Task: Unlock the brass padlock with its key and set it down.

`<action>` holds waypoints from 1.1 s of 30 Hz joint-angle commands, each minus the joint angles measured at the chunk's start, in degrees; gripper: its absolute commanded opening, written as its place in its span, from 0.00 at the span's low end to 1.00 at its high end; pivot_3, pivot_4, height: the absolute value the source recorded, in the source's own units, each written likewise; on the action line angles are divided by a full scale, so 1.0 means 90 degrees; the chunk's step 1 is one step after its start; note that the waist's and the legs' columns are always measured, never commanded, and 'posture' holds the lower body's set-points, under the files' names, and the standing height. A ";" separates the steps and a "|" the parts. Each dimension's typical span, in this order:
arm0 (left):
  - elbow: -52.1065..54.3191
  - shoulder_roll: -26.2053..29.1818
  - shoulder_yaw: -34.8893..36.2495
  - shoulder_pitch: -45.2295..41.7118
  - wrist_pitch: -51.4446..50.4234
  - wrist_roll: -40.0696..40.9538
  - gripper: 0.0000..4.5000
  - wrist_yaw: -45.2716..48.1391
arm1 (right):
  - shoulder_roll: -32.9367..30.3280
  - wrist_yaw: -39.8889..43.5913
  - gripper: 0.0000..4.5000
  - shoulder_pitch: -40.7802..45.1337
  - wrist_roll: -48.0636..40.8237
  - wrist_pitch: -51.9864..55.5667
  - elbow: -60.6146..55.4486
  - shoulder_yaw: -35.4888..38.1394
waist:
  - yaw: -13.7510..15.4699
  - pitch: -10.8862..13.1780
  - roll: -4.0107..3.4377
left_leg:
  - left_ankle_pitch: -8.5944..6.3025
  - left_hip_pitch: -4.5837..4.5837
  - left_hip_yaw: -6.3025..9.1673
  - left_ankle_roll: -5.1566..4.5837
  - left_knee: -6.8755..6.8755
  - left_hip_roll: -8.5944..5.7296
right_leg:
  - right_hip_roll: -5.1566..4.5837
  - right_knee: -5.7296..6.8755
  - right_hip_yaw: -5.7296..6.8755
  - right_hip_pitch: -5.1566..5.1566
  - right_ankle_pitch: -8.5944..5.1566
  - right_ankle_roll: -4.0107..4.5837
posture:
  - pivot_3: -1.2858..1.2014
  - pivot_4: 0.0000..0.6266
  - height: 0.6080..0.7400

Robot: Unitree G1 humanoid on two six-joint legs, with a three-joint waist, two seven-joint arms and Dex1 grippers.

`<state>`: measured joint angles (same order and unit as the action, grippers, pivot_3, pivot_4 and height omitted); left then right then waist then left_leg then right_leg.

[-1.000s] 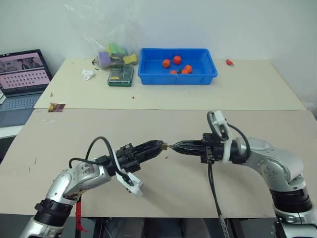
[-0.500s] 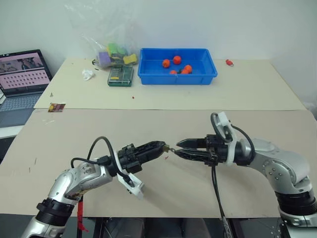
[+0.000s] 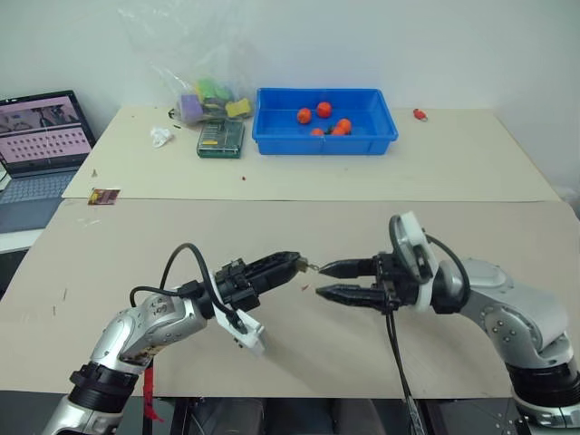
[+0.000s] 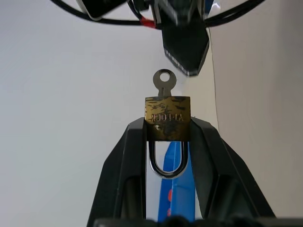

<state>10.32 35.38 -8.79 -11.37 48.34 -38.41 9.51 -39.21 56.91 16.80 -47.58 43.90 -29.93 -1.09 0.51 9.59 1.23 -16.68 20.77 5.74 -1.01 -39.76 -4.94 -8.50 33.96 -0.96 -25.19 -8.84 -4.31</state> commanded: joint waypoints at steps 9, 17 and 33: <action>0.0145 -0.0029 0.0057 -0.0044 -0.0092 0.0076 0.18 -0.0049 | -0.0014 -0.0031 0.56 0.0232 0.0467 -0.0457 0.0143 -0.0051 | -0.0006 0.0000 0.0000 | 0.0000 -0.0004 0.0000 0.0000 0.0002 0.0002 | 0.0000 0.0001 0.0001 0.0000 -0.0001 -0.0001 | 0.52 0.24 1.00; 0.0145 -0.0048 0.0048 -0.0031 -0.0129 0.0089 0.18 -0.0045 | 0.0251 -0.0293 0.56 0.0519 0.0524 -0.0449 0.0225 -0.0007 | 0.0012 0.0000 0.0000 | 0.0000 -0.0004 0.0001 0.0000 0.0002 0.0001 | 0.0000 0.0000 0.0001 0.0000 -0.0001 0.0000 | 0.52 0.24 1.00; 0.0156 -0.0093 0.0051 0.0021 -0.0151 0.0074 0.18 -0.0043 | 0.0290 -0.0365 0.01 0.0513 0.0280 -0.0229 0.0145 -0.0091 | 0.0006 0.0000 0.0000 | 0.0000 -0.0005 0.0001 0.0000 0.0003 0.0001 | 0.0000 0.0001 0.0001 0.0000 -0.0001 -0.0001 | 0.52 0.24 1.00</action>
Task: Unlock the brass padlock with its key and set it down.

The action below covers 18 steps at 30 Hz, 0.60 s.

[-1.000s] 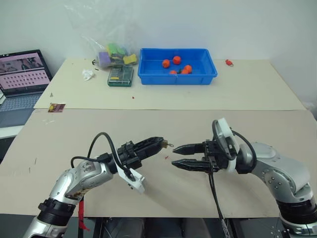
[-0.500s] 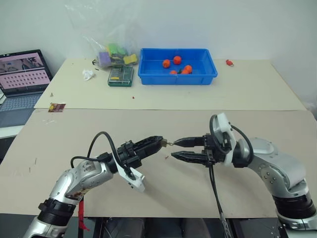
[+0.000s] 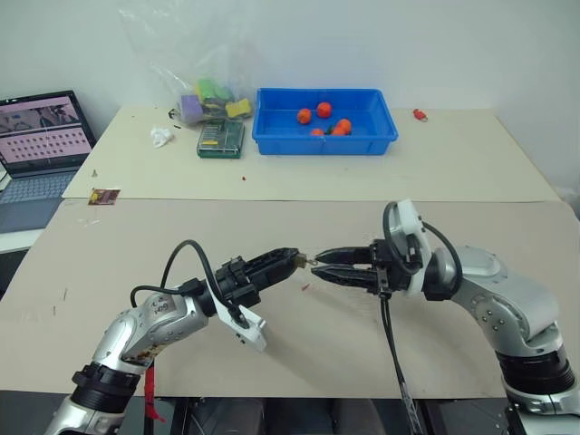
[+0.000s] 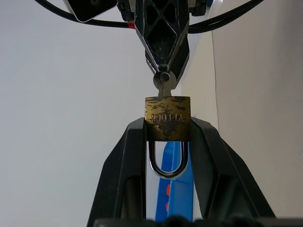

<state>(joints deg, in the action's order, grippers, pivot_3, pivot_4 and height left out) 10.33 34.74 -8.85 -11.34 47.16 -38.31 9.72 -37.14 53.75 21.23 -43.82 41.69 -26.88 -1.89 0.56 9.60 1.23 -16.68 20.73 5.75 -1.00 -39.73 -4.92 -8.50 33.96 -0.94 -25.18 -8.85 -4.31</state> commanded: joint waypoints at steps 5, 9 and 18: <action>0.0153 -0.0018 0.0075 0.0061 -0.0001 0.0041 0.18 -0.0096 | 0.0127 -0.0066 0.00 -0.0018 -0.0141 0.0016 -0.0198 -0.0078 | -0.0001 0.0000 0.0000 | 0.0000 0.0000 0.0000 0.0000 0.0001 0.0000 | 0.0000 0.0000 0.0000 -0.0001 0.0000 0.0000 | 0.52 0.24 1.00; 0.0172 -0.0015 0.0096 0.0074 0.0022 -0.0031 0.18 -0.0131 | 0.0261 -0.0282 0.00 0.0028 -0.0209 0.0187 -0.0215 -0.0141 | 0.0000 0.0000 0.0000 | 0.0000 0.0000 0.0000 0.0000 0.0001 0.0000 | 0.0000 0.0000 0.0000 -0.0001 0.0000 0.0000 | 0.52 0.24 1.00; 0.0516 -0.0165 0.0400 -0.0126 0.0139 -0.1265 0.18 -0.0968 | 0.1440 -0.2986 0.00 0.0483 -0.2134 0.2970 0.0593 0.0653 | -0.0026 -0.0001 -0.0002 | 0.0001 -0.0004 0.0002 0.0002 0.0007 0.0003 | 0.0002 0.0002 0.0000 -0.0004 0.0003 0.0004 | 0.52 0.24 1.00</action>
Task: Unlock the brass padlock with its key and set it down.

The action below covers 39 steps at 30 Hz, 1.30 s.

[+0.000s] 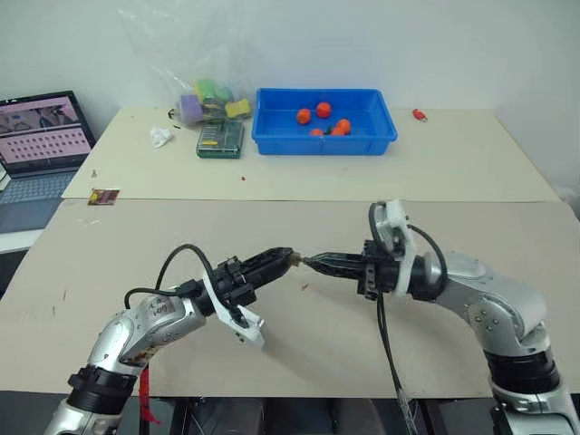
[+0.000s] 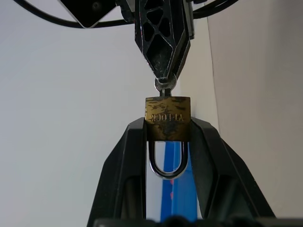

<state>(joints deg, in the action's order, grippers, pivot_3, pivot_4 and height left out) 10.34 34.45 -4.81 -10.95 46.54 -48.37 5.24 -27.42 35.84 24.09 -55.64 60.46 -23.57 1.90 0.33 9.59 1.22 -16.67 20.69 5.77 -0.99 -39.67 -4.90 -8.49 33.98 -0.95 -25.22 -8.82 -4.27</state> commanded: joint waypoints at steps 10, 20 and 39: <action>0.0471 -0.0261 -0.0102 -0.0086 -0.0002 -0.0112 0.18 -0.0492 | 0.0266 -0.1624 0.00 0.0177 -0.1793 0.1030 -0.0213 0.0245 | 0.0014 0.0000 -0.0003 | -0.0002 0.0005 0.0004 -0.0003 0.0007 -0.0005 | 0.0000 -0.0001 0.0001 -0.0005 0.0000 0.0000 | 0.52 0.24 1.00; 0.0388 -0.0290 -0.0211 0.0040 -0.0019 0.0096 0.18 -0.0513 | -0.1100 0.0654 0.14 -0.0164 0.0551 -0.1082 -0.0894 -0.0947 | -0.0030 0.0002 -0.0009 | -0.0002 0.0002 -0.0035 -0.0003 0.0001 0.0009 | -0.0001 -0.0002 0.0016 0.0000 -0.0018 -0.0029 | 0.52 0.24 1.00; 0.0520 -0.0328 -0.0343 -0.0106 -0.0397 0.0603 0.18 -0.0067 | -0.0973 0.0442 0.50 0.0189 0.0936 -0.1330 -0.0599 -0.0503 | -0.0016 0.0002 -0.0008 | -0.0002 -0.0003 -0.0015 -0.0003 0.0002 0.0010 | 0.0000 -0.0002 0.0016 0.0003 -0.0007 -0.0011 | 0.52 0.24 1.00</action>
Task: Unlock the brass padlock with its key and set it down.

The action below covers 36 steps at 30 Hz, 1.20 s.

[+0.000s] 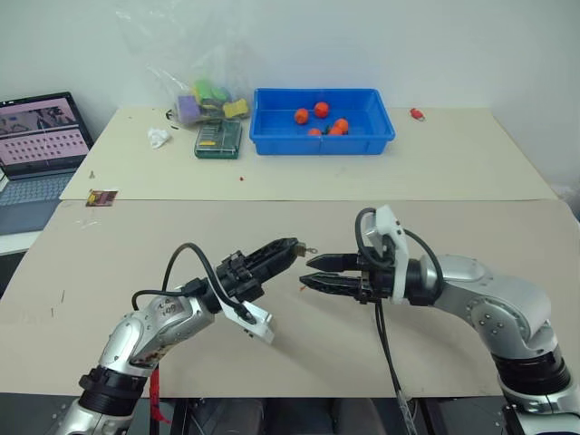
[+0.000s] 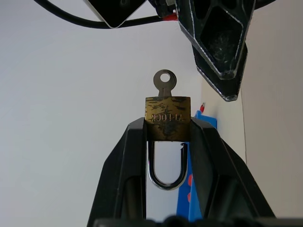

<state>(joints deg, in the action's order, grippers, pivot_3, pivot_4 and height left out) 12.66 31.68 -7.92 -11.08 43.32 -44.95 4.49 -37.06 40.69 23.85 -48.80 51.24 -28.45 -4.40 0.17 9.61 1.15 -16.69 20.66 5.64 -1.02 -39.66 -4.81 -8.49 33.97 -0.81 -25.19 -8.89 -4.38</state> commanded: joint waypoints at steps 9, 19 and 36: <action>0.0317 0.0005 -0.0022 -0.0142 -0.0080 0.0363 0.18 0.0163 | 0.0267 -0.0040 0.50 0.0498 0.0479 -0.0359 -0.0023 0.0134 | 0.0005 0.0000 0.0000 | 0.0000 0.0001 0.0001 0.0000 0.0001 -0.0001 | 0.0000 -0.0001 0.0000 -0.0001 0.0000 0.0000 | 0.52 0.24 1.00; 0.0349 -0.0035 -0.0021 -0.0151 -0.0140 0.0403 0.18 0.0240 | 0.0371 -0.0110 0.50 0.0568 -0.0276 0.0183 -0.0158 0.0404 | 0.0008 0.0000 0.0000 | 0.0000 0.0001 0.0003 0.0000 0.0001 0.0000 | 0.0000 -0.0001 0.0000 -0.0001 0.0001 0.0002 | 0.52 0.24 1.00; 0.0358 -0.0064 -0.0014 -0.0136 -0.0147 0.0432 0.18 0.0273 | 0.0310 -0.0052 0.03 0.0329 -0.0434 0.0286 -0.0171 0.0305 | 0.0010 0.0000 -0.0001 | 0.0000 0.0001 0.0002 0.0000 0.0001 -0.0001 | 0.0000 0.0000 0.0000 -0.0002 0.0001 0.0002 | 0.52 0.24 1.00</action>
<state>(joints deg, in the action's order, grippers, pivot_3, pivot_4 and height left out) 13.41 31.39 -8.91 -11.63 42.35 -42.67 7.68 -34.21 38.98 26.69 -51.62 54.12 -28.53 -1.93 0.26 9.61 1.15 -16.69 20.67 5.65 -1.02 -39.65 -4.81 -8.49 33.97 -0.80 -25.21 -8.88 -4.36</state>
